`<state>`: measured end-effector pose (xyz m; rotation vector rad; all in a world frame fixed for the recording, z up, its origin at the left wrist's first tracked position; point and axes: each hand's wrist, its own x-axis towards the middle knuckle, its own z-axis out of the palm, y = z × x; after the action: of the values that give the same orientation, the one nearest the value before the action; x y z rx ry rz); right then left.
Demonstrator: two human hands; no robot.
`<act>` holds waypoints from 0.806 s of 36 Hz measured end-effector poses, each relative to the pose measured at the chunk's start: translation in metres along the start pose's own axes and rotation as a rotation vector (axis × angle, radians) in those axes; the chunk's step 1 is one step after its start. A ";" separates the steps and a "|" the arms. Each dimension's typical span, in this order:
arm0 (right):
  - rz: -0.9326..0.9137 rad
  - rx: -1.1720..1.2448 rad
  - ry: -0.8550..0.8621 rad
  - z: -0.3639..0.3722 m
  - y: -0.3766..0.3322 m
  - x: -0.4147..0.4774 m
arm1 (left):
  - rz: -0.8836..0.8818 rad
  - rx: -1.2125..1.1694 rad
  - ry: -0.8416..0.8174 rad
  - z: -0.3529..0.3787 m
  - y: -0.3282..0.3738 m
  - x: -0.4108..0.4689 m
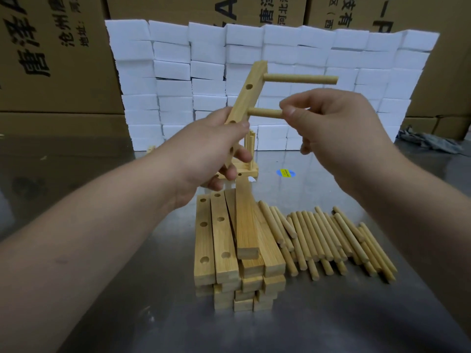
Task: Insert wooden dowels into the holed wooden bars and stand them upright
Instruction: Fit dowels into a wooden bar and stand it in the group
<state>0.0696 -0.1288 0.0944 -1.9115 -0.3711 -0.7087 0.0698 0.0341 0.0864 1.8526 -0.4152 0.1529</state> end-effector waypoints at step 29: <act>0.114 -1.001 -0.739 0.030 0.051 -0.017 | -0.277 -0.417 0.235 -0.007 -0.004 0.014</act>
<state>0.0933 -0.1226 0.0381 -3.1107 -0.3792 -0.0287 0.0853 0.0393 0.0893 1.4415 -0.0187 0.0854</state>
